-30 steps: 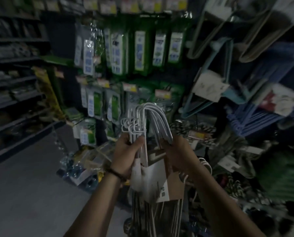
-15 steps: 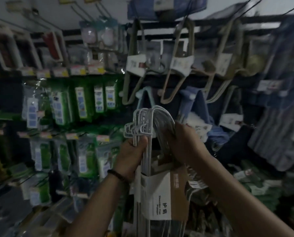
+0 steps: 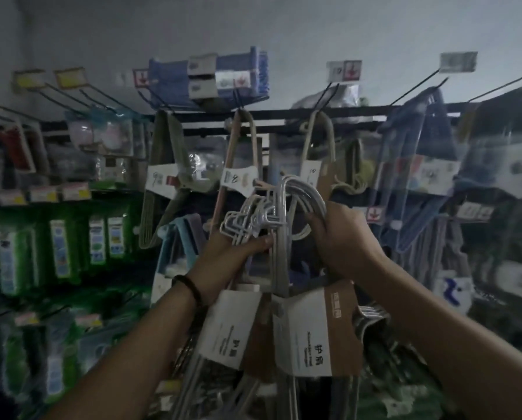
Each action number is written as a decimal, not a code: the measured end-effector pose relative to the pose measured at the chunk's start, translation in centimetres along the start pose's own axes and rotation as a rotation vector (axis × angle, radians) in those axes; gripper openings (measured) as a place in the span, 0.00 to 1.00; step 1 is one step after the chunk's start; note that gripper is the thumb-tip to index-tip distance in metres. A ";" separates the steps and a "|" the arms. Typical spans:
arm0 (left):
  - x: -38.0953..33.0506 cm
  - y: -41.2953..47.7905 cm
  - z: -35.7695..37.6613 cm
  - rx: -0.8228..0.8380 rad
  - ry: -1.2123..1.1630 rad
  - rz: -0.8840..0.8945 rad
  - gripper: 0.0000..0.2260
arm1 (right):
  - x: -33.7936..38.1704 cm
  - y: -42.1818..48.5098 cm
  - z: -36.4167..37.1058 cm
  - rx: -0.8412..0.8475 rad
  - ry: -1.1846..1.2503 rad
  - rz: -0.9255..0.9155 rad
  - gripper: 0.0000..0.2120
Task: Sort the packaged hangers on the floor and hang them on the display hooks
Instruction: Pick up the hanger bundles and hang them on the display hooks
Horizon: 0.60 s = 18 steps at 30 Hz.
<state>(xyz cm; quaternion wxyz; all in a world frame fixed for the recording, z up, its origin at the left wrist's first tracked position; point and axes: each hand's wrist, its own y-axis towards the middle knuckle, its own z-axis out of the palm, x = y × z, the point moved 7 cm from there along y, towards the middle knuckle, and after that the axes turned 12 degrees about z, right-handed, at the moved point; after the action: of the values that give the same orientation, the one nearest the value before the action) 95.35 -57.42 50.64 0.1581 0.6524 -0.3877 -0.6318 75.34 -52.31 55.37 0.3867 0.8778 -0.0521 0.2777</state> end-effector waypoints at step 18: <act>-3.9 12.9 2.1 0.542 -0.103 -0.163 0.10 | -3.6 10.3 -9.2 -0.174 -0.144 0.055 0.17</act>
<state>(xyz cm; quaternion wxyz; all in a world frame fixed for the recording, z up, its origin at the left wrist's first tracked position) 89.81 -62.44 62.07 -0.0933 0.6669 -0.4961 -0.5482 65.03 -53.38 65.17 0.4489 0.8568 -0.1277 0.2191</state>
